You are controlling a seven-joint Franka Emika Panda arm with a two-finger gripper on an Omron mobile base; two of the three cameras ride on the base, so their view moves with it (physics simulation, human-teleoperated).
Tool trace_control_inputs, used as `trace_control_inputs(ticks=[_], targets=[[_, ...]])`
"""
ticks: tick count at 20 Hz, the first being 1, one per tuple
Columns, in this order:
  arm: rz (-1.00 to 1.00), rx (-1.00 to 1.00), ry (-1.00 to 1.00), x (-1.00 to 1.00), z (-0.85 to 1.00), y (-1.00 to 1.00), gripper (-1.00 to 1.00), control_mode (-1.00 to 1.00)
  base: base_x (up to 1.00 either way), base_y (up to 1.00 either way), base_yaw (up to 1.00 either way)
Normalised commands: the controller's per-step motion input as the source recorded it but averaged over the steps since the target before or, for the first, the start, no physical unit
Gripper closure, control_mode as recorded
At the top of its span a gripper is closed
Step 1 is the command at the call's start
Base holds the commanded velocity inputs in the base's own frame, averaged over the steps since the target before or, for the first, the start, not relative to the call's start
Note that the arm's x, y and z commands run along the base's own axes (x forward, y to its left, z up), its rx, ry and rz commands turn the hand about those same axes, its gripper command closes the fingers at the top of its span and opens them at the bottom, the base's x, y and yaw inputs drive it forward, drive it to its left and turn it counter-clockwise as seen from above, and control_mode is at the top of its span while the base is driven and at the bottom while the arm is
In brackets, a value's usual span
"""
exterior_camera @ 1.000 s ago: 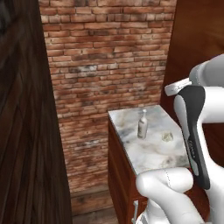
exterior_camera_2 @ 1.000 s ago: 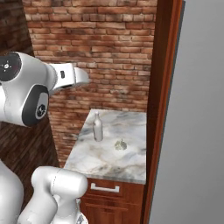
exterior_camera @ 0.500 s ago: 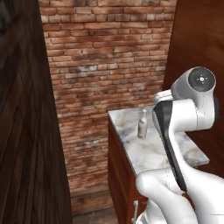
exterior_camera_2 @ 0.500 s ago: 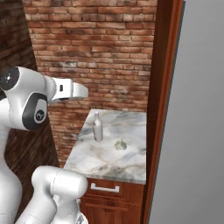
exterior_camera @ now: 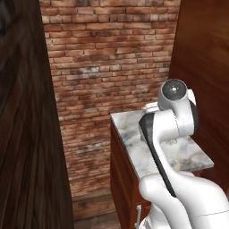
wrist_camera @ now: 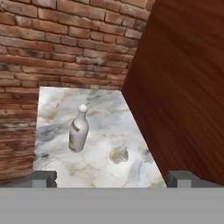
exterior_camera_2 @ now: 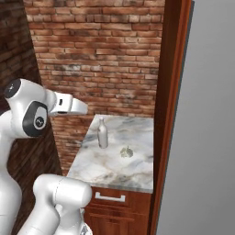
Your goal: Place the liquors on the top shelf of the fridge to keep them out of children's reach, and place the garlic on lower shelves for easy access.
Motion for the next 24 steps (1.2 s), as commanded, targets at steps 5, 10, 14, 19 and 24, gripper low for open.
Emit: trace_control_inputs(ticks=[5, 10, 14, 19, 24], targets=[[-0.10, 0.21, 0.07, 0.13, -0.35, 0.00, -1.00, -1.00, 0.00, 0.00, 0.00], [-0.12, 0.23, 0.00, 0.18, -0.42, 0.00, -1.00, -1.00, 0.00, 0.00, 0.00], [-0.13, 0.14, -0.04, 0.16, -0.31, 0.00, -1.00, -1.00, 0.00, 0.00, 0.00], [-0.09, 0.04, -0.04, 0.23, -0.14, 0.00, -1.00, -1.00, 0.00, 0.00, 0.00], [-0.05, 0.00, 0.00, 0.30, -0.18, 0.00, -1.00, -1.00, 0.00, 0.00, 0.00]])
